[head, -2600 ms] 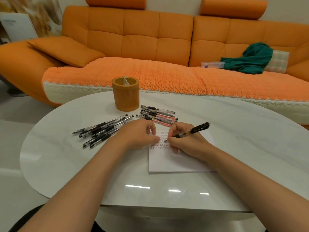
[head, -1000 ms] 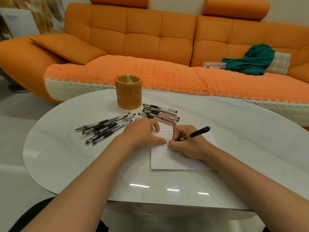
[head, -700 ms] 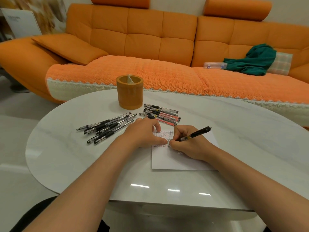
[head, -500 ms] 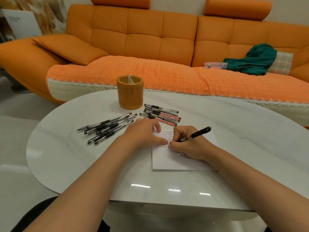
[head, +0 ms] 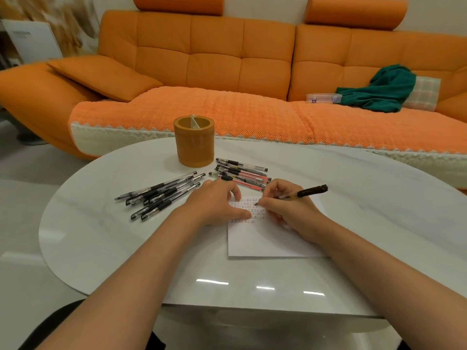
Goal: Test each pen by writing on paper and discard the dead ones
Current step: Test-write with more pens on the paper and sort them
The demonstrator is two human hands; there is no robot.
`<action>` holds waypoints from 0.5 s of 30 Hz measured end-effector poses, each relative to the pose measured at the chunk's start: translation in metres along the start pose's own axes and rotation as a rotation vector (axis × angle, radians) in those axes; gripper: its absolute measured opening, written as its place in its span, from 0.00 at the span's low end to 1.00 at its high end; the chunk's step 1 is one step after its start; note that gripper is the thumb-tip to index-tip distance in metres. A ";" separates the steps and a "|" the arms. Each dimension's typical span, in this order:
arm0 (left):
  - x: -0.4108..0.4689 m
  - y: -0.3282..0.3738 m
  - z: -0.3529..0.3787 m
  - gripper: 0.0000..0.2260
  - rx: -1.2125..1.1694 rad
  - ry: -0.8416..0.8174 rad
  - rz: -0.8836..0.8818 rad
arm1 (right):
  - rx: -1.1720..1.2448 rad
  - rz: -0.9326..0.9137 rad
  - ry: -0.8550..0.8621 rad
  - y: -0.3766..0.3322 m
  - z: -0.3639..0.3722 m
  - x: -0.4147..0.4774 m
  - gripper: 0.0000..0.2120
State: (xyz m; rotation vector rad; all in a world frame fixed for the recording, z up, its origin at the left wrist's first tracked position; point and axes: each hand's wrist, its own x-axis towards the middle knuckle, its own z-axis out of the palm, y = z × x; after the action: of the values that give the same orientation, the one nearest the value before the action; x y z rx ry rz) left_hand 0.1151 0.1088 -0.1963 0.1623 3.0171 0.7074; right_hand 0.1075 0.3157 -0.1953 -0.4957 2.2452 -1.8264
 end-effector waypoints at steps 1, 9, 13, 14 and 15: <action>0.000 0.000 0.000 0.19 0.001 -0.004 0.004 | 0.043 0.009 0.011 -0.001 -0.001 0.000 0.04; -0.003 -0.002 -0.005 0.17 -0.007 -0.032 0.036 | -0.362 -0.228 0.100 -0.013 -0.008 0.004 0.10; -0.006 0.001 -0.005 0.17 0.029 -0.016 0.039 | -0.766 -0.351 0.051 -0.021 -0.012 0.009 0.21; -0.007 0.001 -0.005 0.17 0.041 -0.010 0.041 | -0.879 -0.345 0.035 -0.022 -0.010 0.011 0.19; -0.008 0.001 -0.004 0.17 0.050 -0.007 0.045 | -0.967 -0.331 0.035 -0.023 -0.009 0.012 0.15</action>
State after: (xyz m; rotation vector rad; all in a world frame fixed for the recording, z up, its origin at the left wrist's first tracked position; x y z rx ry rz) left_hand 0.1229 0.1069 -0.1918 0.2341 3.0353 0.6337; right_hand 0.0961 0.3147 -0.1702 -1.0204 3.1046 -0.6935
